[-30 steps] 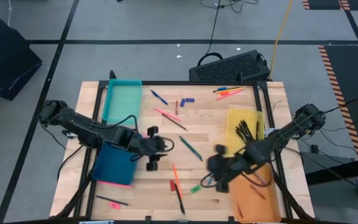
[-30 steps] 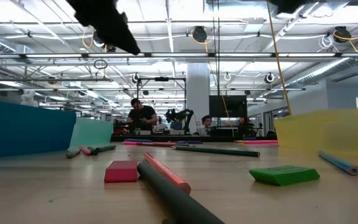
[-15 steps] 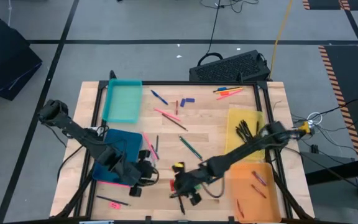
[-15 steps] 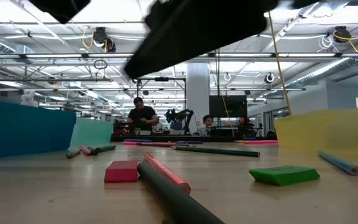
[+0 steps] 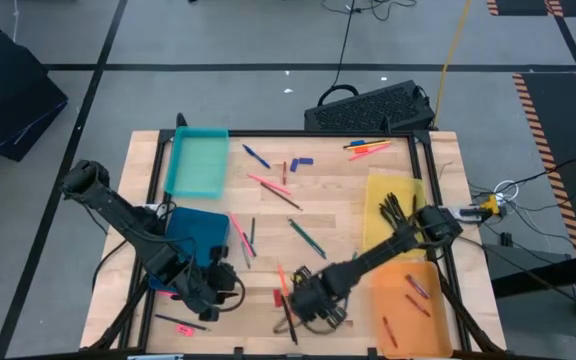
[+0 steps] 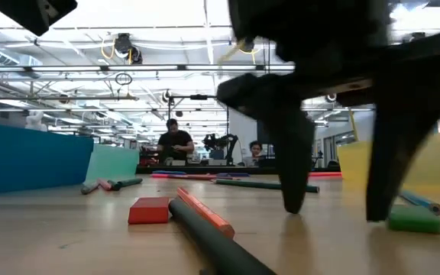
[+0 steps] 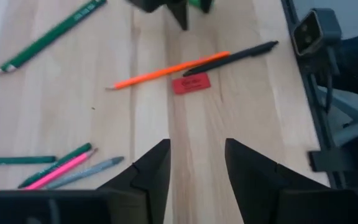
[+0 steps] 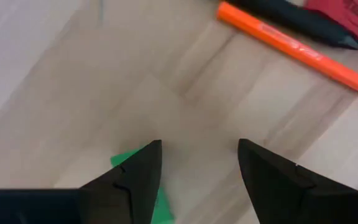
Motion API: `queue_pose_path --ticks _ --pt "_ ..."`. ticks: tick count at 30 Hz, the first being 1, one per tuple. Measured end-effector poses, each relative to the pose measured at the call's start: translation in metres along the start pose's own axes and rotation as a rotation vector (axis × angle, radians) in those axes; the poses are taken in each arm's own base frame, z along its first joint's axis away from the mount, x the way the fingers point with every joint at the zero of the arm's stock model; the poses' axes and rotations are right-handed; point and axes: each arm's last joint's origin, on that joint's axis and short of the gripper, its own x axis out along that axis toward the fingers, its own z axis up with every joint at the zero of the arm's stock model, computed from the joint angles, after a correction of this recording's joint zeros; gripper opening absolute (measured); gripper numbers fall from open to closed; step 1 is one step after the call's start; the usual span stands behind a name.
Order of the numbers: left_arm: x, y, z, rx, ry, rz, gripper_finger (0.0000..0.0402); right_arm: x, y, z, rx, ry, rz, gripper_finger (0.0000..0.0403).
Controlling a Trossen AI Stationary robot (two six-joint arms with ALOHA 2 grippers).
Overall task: Sort crayons/erasers/pens/pencils in bins
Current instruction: Put the green eraser into the light blue bin
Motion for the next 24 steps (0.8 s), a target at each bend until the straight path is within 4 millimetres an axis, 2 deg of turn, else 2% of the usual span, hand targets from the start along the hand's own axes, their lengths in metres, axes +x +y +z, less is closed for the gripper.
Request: queue_pose_path --ticks 5,9,12,14,20,24 --pt "0.0 0.001 0.0 0.012 -0.019 0.031 0.0154 -0.001 0.029 0.003 -0.012 0.036 -0.064 0.0206" --pt "0.0 0.002 0.001 0.032 -0.02 0.033 0.0154 -0.016 0.044 0.005 -0.009 0.005 -0.056 0.0205" --pt "0.001 0.003 0.002 0.028 -0.02 0.037 0.0154 -0.032 0.057 0.007 -0.064 -0.036 -0.053 0.0197" --pt "0.001 0.004 0.002 0.025 -0.027 0.047 0.0154 -0.036 0.063 0.007 -0.121 -0.038 -0.054 0.019" --pt "0.001 0.003 0.005 0.008 -0.062 0.055 0.0154 -0.014 0.067 -0.011 -0.276 0.029 -0.067 0.0176" --pt "0.001 0.003 0.005 -0.011 -0.066 0.052 0.0154 -0.006 0.06 -0.021 -0.387 0.066 -0.086 0.0168"
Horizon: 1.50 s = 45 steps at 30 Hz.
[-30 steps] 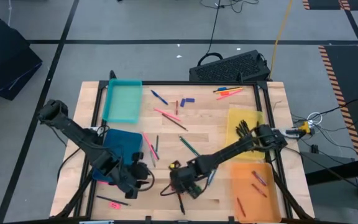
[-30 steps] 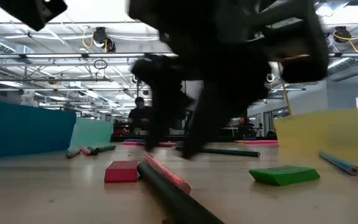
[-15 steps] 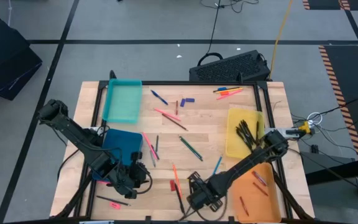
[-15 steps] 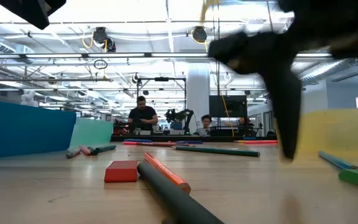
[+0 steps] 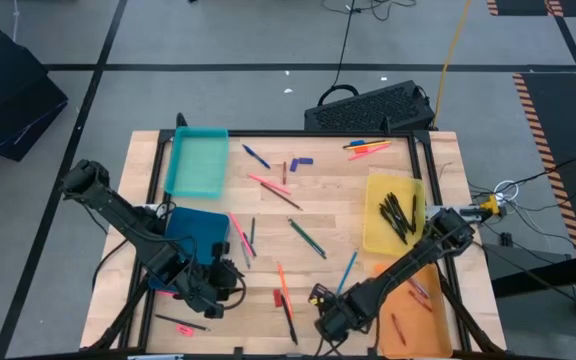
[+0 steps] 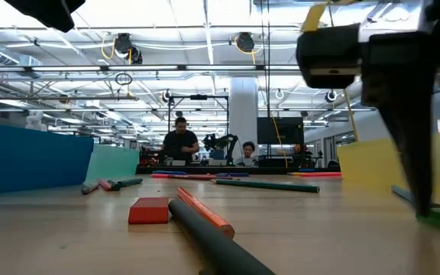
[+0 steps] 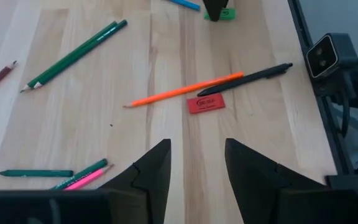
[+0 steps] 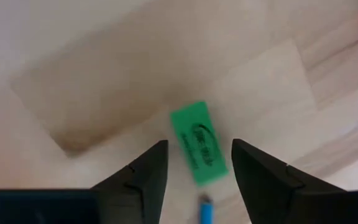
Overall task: Sort crayons/erasers/pens/pencils in bins
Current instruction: Put the green eraser into the light blue bin
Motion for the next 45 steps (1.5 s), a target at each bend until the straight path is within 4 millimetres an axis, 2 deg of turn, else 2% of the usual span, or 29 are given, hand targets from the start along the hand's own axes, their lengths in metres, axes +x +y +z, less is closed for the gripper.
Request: queue_pose_path --ticks 5,12,19,24,28,32,37,43,45 --pt "0.0 0.0 0.0 -0.012 -0.001 -0.001 0.0154 0.006 -0.012 -0.008 -0.107 -0.045 -0.001 0.0157" --pt "0.0 0.0 0.0 -0.014 -0.004 -0.004 0.0154 0.018 -0.02 -0.016 -0.138 -0.169 0.067 0.0124" --pt "0.0 0.0 0.001 -0.017 -0.02 0.017 0.0154 0.021 -0.022 -0.019 -0.043 -0.187 0.099 0.008" --pt "0.002 -0.001 0.003 0.007 -0.078 0.023 0.0154 0.022 -0.022 -0.018 0.009 -0.194 0.104 0.0066" --pt "0.017 0.001 -0.012 0.022 -0.108 -0.017 0.0154 0.016 -0.024 -0.017 0.071 -0.216 0.092 0.0067" --pt "0.033 0.014 -0.032 -0.022 -0.082 0.006 0.0154 -0.005 -0.027 -0.015 0.127 -0.256 0.011 0.0065" --pt "0.039 0.025 -0.034 -0.047 -0.069 0.042 0.0154 -0.066 -0.039 -0.021 0.25 -0.366 -0.147 0.0062" --pt "0.036 0.036 -0.019 -0.015 -0.106 0.063 0.0155 -0.137 -0.055 -0.058 0.502 -0.388 -0.403 0.0062" --pt "0.031 0.041 -0.013 0.013 -0.138 0.067 0.0155 -0.154 -0.06 -0.071 0.554 -0.388 -0.464 0.0062"
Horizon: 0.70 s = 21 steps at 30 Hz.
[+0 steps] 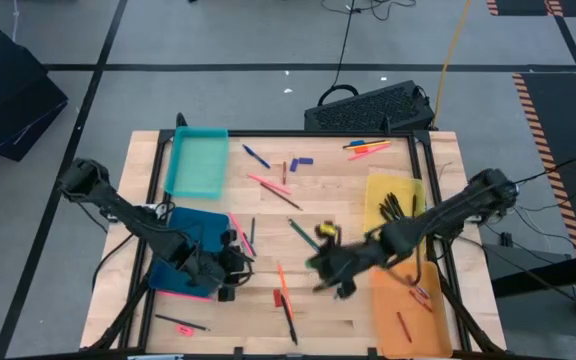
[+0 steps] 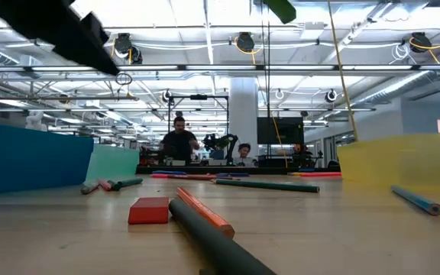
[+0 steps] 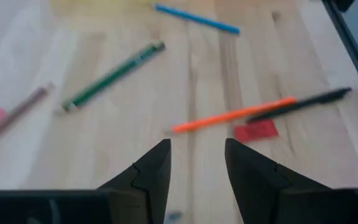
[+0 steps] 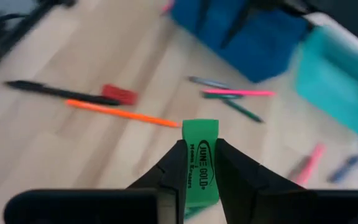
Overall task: Sort crayons/erasers/pens/pencils in bins
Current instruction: Put the green eraser into the light blue bin
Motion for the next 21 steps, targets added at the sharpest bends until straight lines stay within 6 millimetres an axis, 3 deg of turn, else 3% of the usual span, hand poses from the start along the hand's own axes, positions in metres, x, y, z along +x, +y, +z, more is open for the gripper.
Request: queue_pose_path --ticks 4,7,12,21 --pt "-0.014 0.017 0.017 0.053 -0.102 0.042 0.0155 -0.017 -0.027 0.004 0.034 -0.09 -0.065 0.0061" --pt "-0.027 0.027 0.028 0.045 -0.222 0.035 0.0155 -0.019 -0.036 0.012 -0.038 -0.171 -0.111 0.0061" --pt "-0.029 0.04 0.032 -0.138 -0.357 -0.03 0.0171 -0.006 -0.03 0.013 -0.19 -0.174 -0.164 0.0061" --pt "-0.006 0.046 0.029 -0.491 -0.499 -0.144 0.0268 0.026 -0.02 0.004 -0.378 -0.042 -0.362 0.0061"
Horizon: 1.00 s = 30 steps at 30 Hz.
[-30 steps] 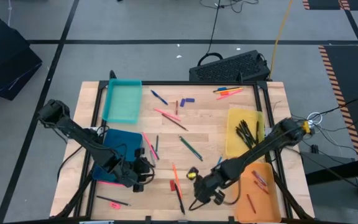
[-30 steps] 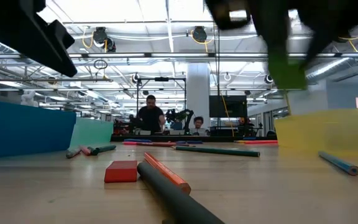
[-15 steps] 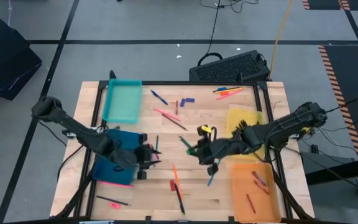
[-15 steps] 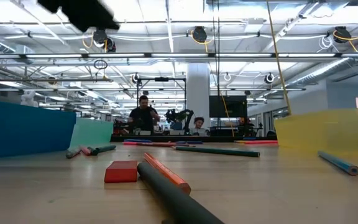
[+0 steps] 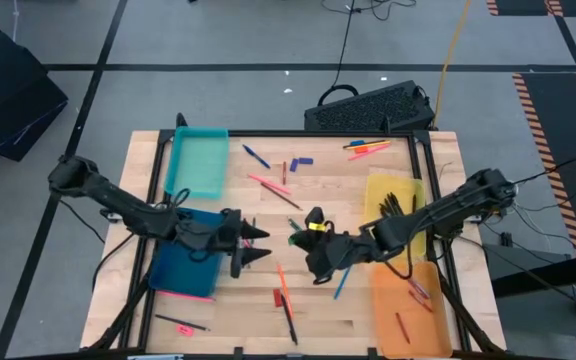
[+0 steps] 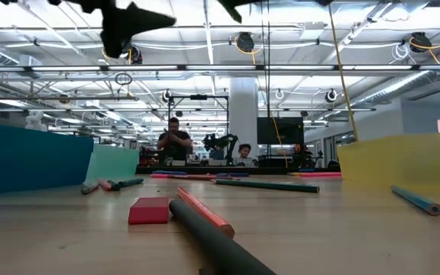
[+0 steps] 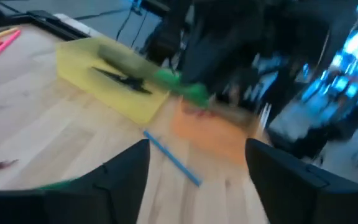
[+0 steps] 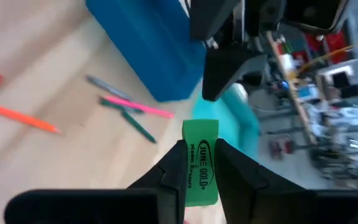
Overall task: Sort crayons/erasers/pens/pencils in bins
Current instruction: Put the green eraser into the light blue bin
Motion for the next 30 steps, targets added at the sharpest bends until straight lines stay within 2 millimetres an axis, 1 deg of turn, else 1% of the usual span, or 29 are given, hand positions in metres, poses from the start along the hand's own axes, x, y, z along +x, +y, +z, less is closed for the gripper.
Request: queue_pose_path --ticks 3,8,14,18,25,27,30 --pt "0.013 0.007 -0.003 -0.07 -0.036 0.018 0.0281 0.009 0.004 0.0 -0.039 0.025 -0.031 0.0061" --pt "0.031 0.022 -0.002 -0.193 -0.09 0.026 0.028 0.018 0.004 -0.003 -0.062 0.089 -0.102 0.0061" --pt "0.036 0.036 0.007 -0.213 -0.131 0.055 0.0267 0.02 0.001 -0.004 -0.044 0.091 -0.114 0.0061" --pt "0.037 0.042 0.011 -0.21 -0.146 0.078 0.0237 0.023 -0.002 -0.008 -0.033 0.109 -0.121 0.0061" --pt "0.038 0.044 0.012 -0.202 -0.154 0.094 0.0151 0.03 -0.013 -0.015 0.039 0.121 -0.144 0.0061" --pt "0.037 0.045 0.012 -0.199 -0.165 0.11 0.014 0.031 -0.015 -0.017 0.058 0.123 -0.153 0.0061" --pt "0.037 0.046 0.014 -0.195 -0.182 0.133 0.0138 0.033 -0.019 -0.018 0.087 0.119 -0.172 0.0061"
